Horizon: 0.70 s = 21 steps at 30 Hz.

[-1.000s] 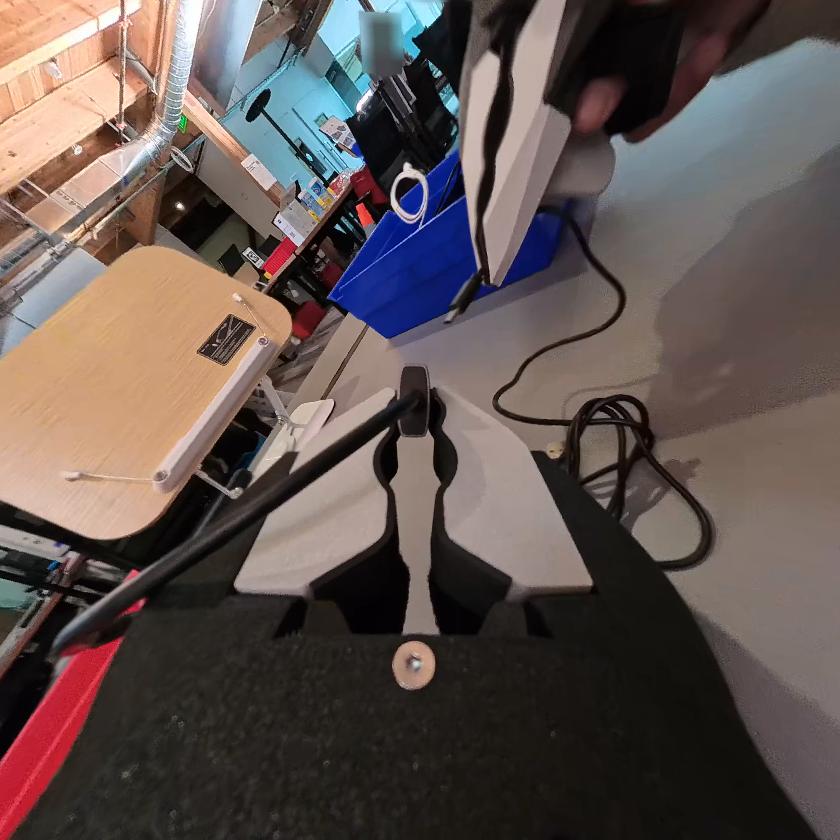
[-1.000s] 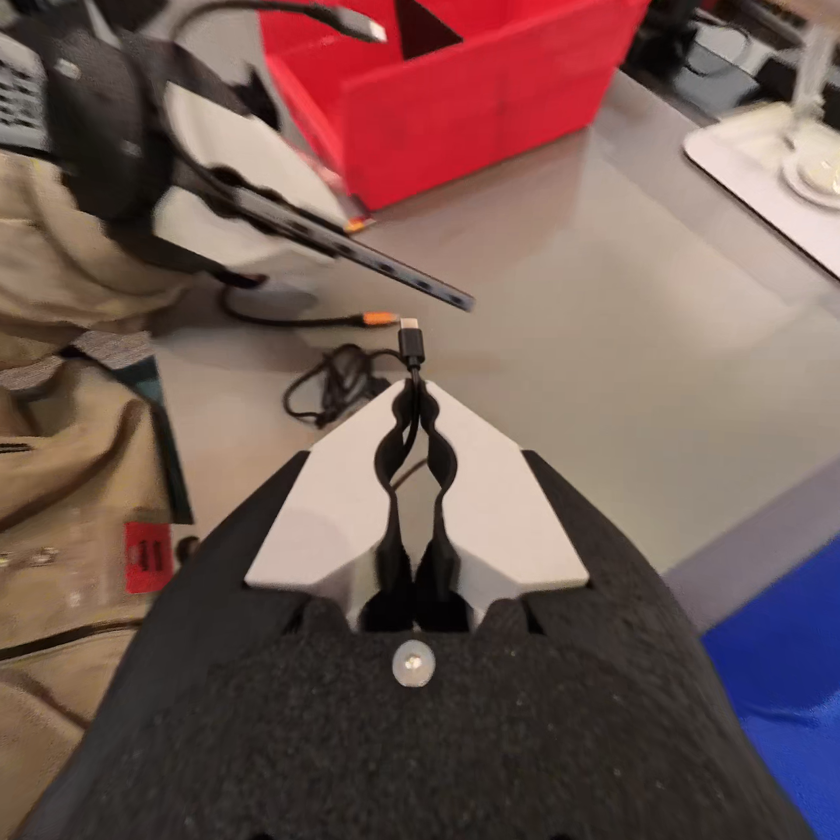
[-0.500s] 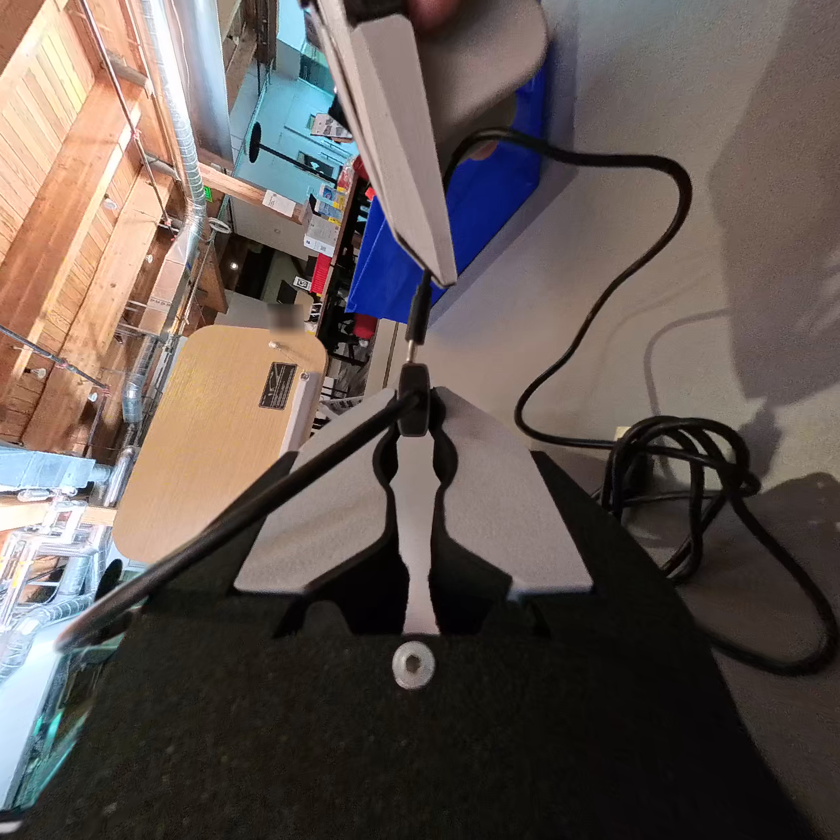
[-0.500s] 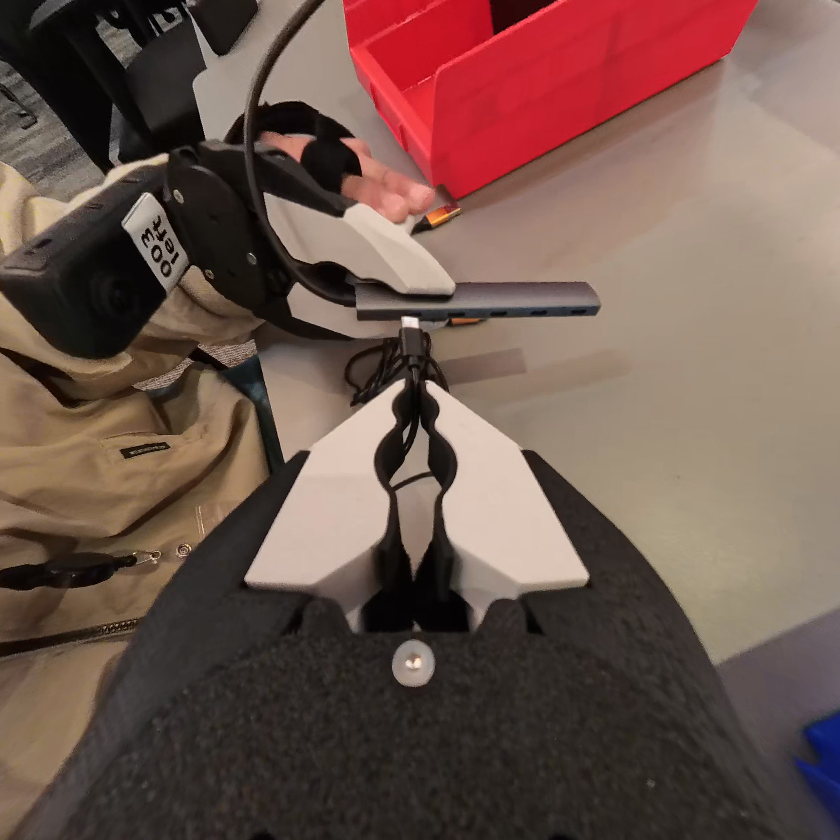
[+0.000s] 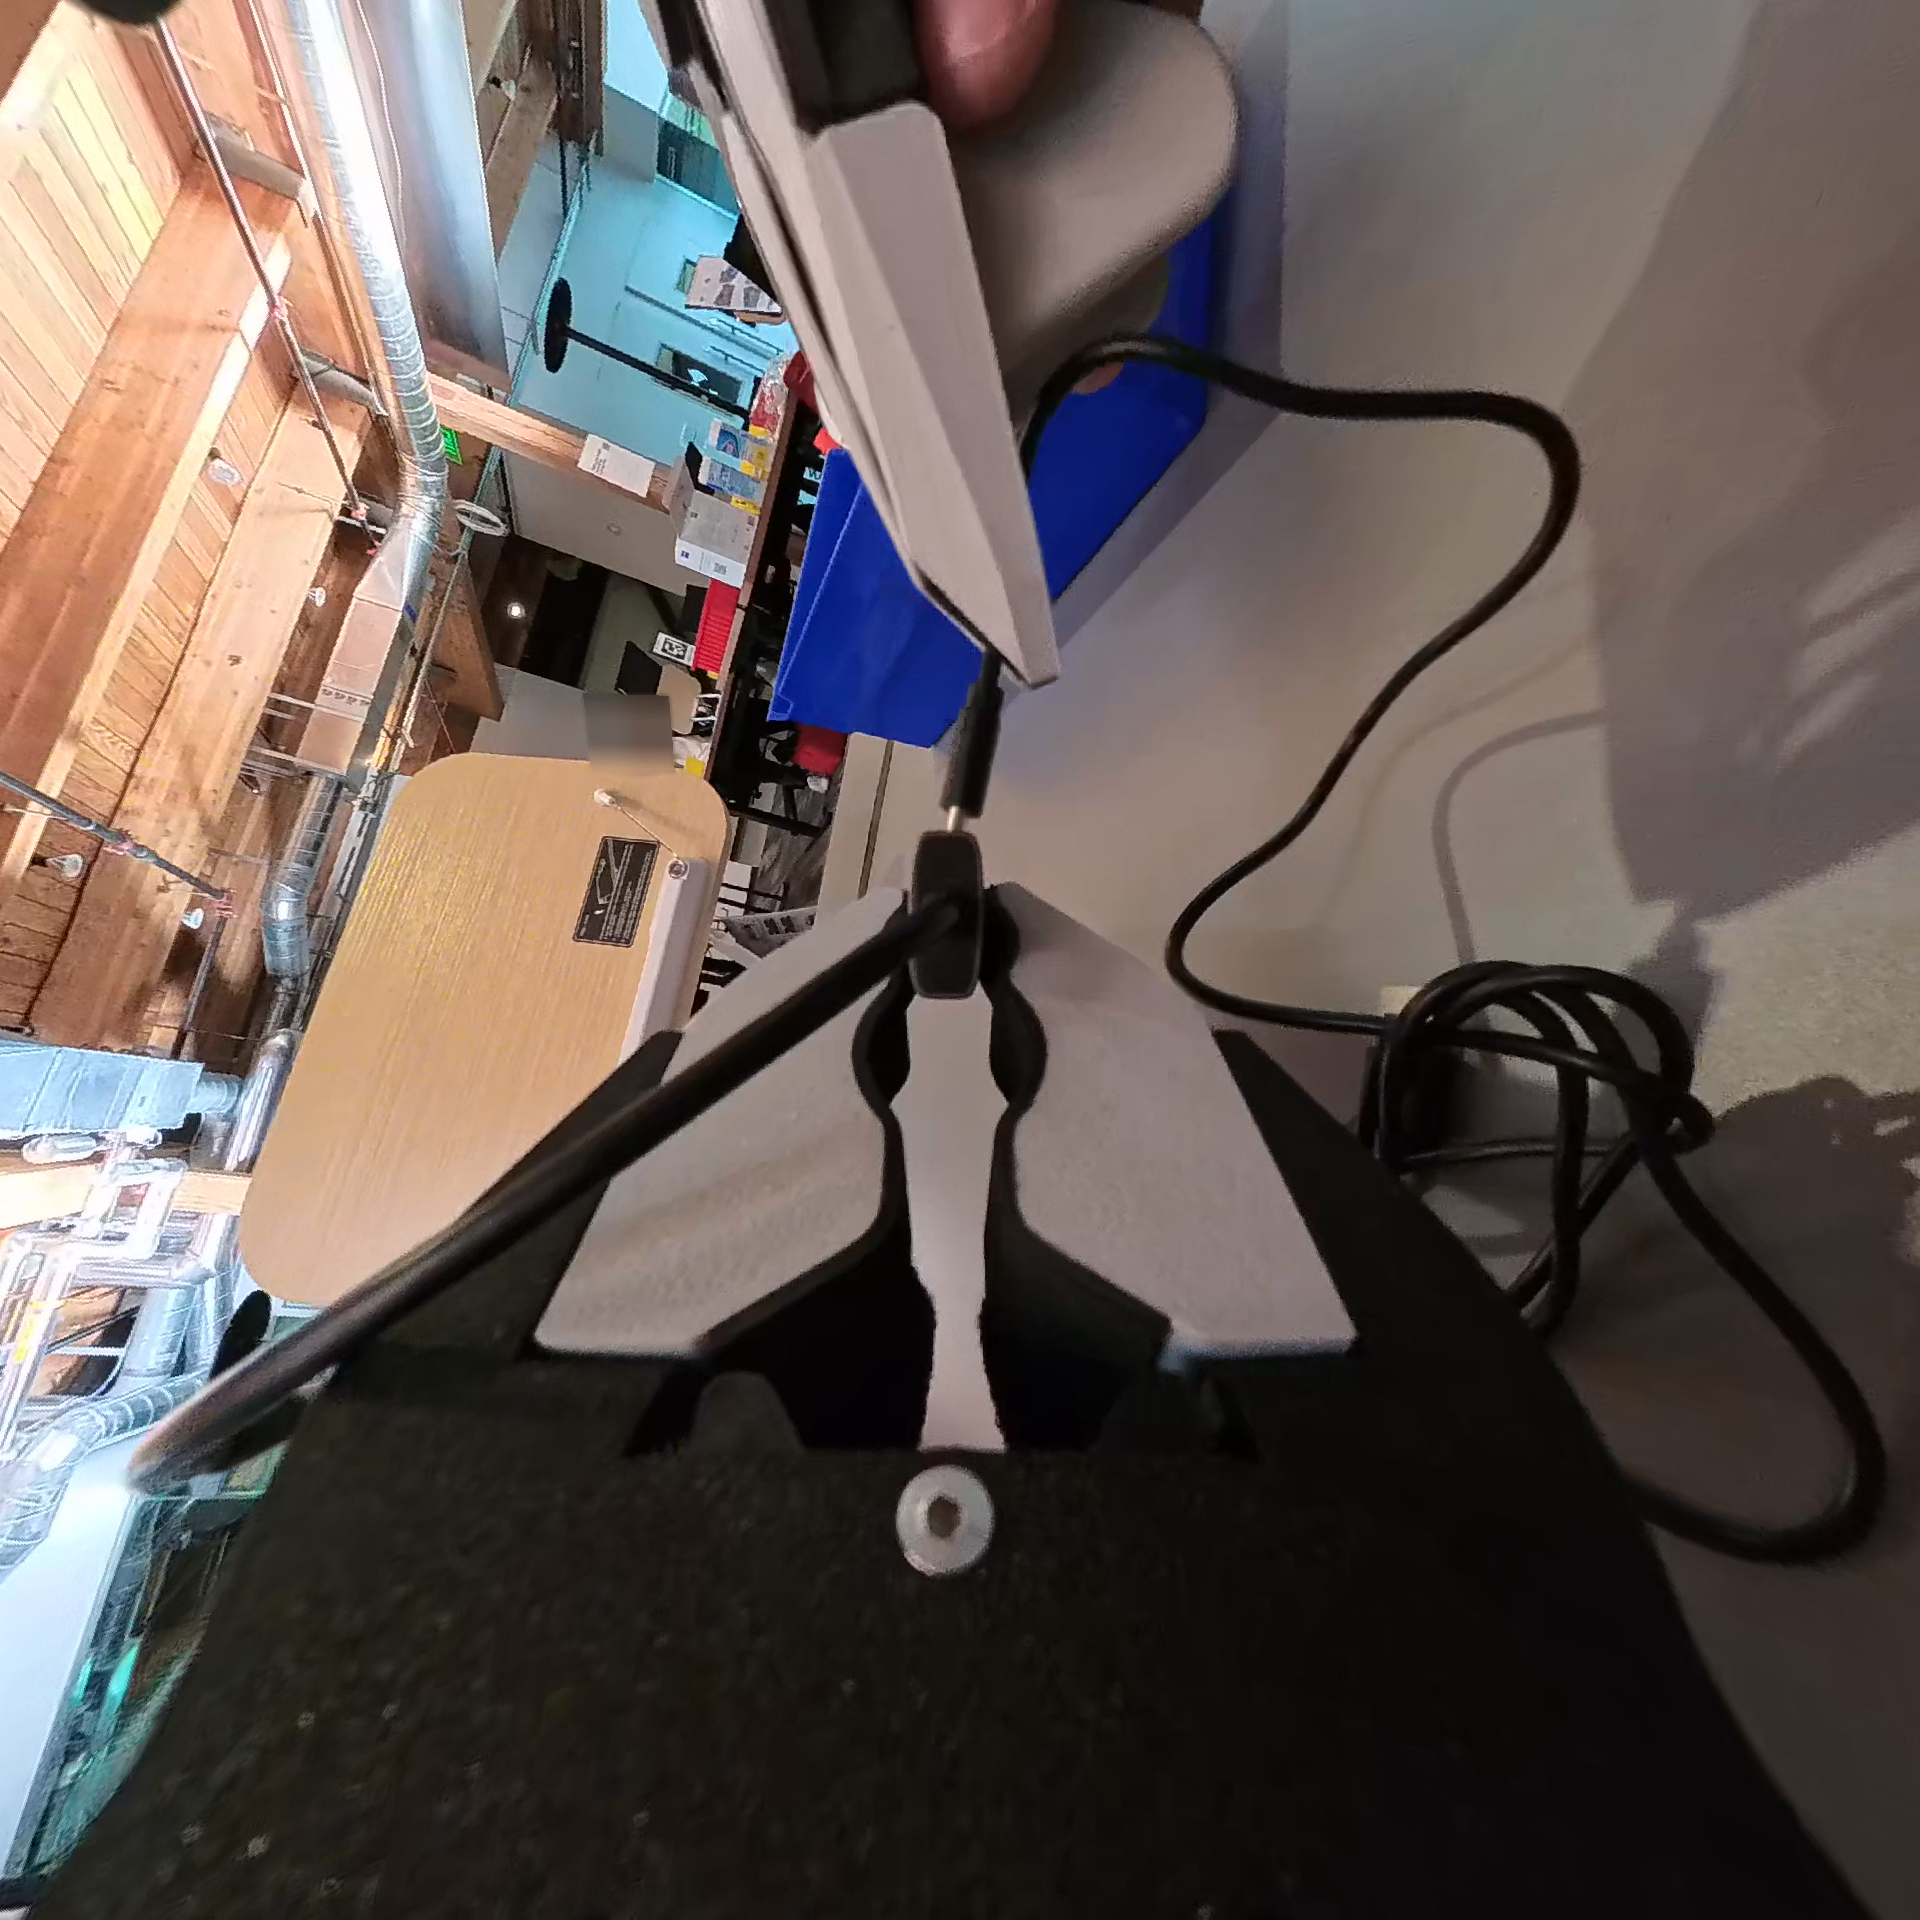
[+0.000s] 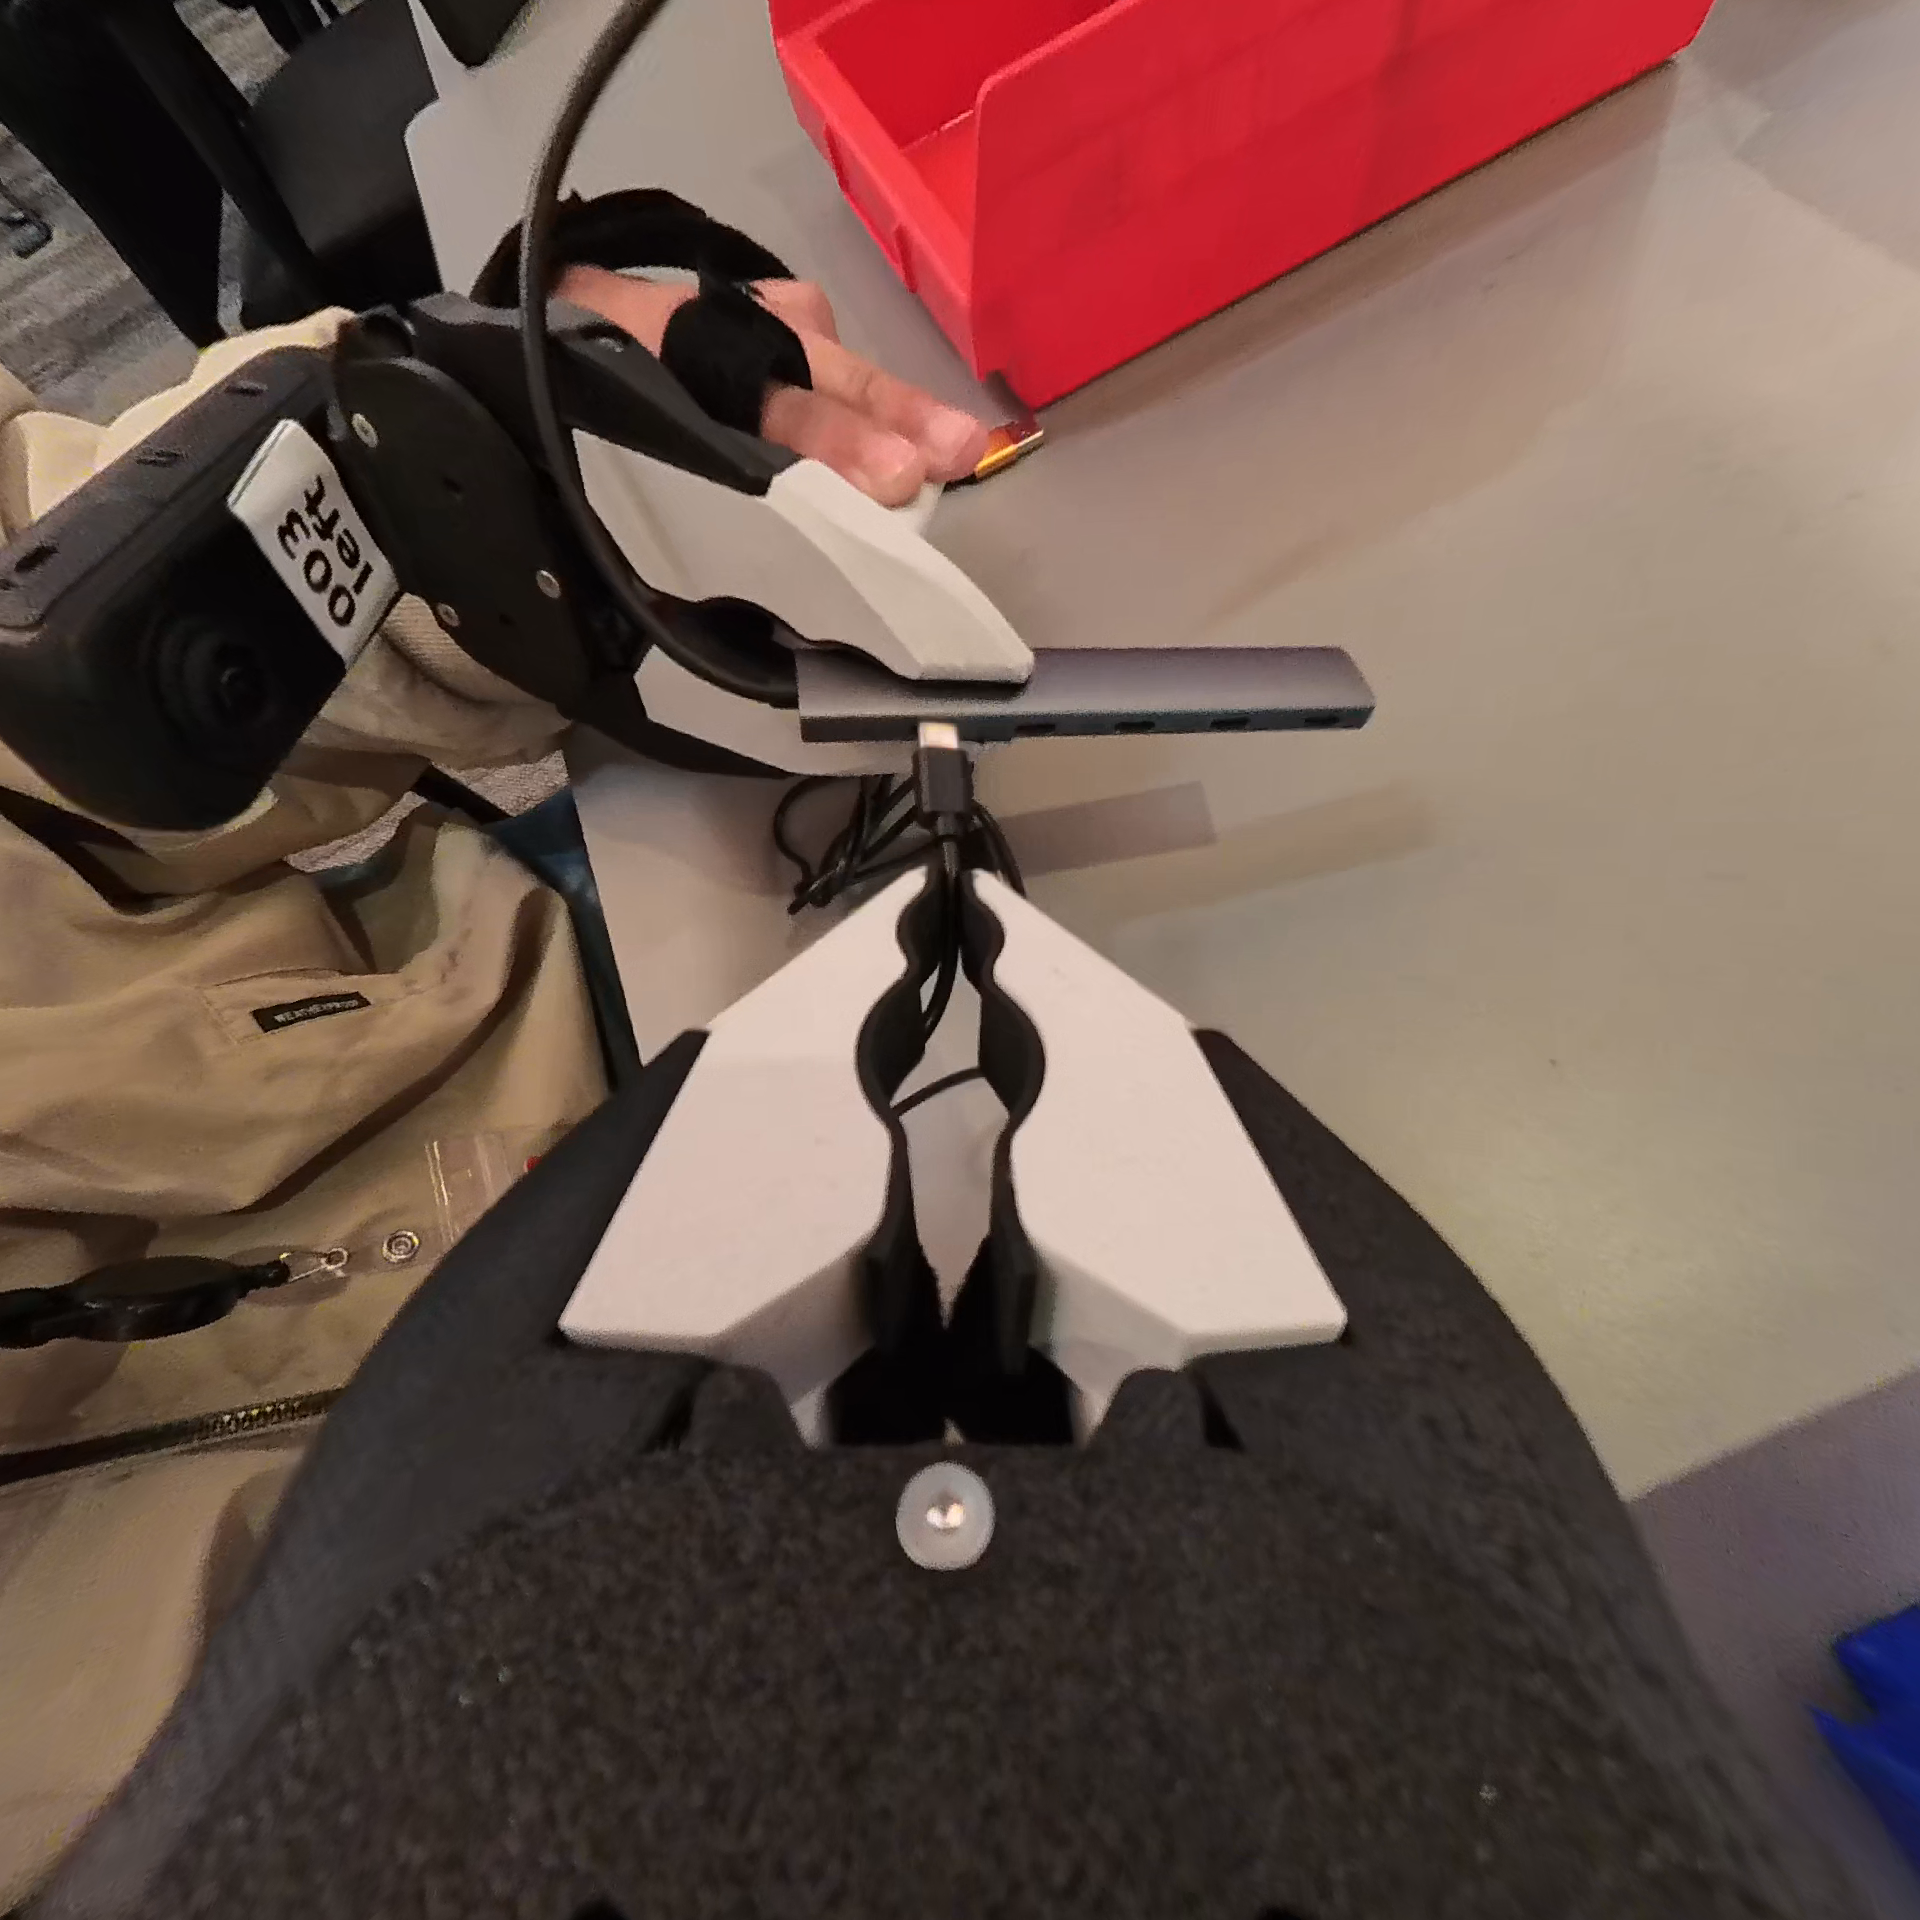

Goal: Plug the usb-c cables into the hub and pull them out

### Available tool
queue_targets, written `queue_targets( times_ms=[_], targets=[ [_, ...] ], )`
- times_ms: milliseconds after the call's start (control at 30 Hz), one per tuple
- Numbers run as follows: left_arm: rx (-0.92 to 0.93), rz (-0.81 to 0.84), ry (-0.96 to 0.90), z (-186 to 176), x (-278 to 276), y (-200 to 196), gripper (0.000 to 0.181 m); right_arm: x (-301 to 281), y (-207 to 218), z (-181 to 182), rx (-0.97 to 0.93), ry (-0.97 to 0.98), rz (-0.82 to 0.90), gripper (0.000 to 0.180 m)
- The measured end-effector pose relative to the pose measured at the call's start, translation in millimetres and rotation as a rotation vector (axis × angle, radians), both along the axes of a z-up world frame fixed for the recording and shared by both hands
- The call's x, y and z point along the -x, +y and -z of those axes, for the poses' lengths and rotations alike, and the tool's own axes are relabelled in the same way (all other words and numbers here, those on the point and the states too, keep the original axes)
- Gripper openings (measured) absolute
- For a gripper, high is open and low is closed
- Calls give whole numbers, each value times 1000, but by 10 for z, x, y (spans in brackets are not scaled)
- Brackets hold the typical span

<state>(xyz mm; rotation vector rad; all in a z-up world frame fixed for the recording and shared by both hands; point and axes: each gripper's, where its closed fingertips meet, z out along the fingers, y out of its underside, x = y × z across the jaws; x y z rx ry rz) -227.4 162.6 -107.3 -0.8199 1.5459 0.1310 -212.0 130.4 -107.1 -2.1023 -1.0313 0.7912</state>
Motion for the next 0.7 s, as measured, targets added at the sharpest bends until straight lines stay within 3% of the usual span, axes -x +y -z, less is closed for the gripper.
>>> queue_targets(
  times_ms=[500,700],
  targets=[
    [10,21,38,85,-16,-30,10,18,-15,54,-21,-39,-22,1],
    [2,-11,9,22,-11,2,10,44,75,-23,-62,69,14,2]
  ],
)
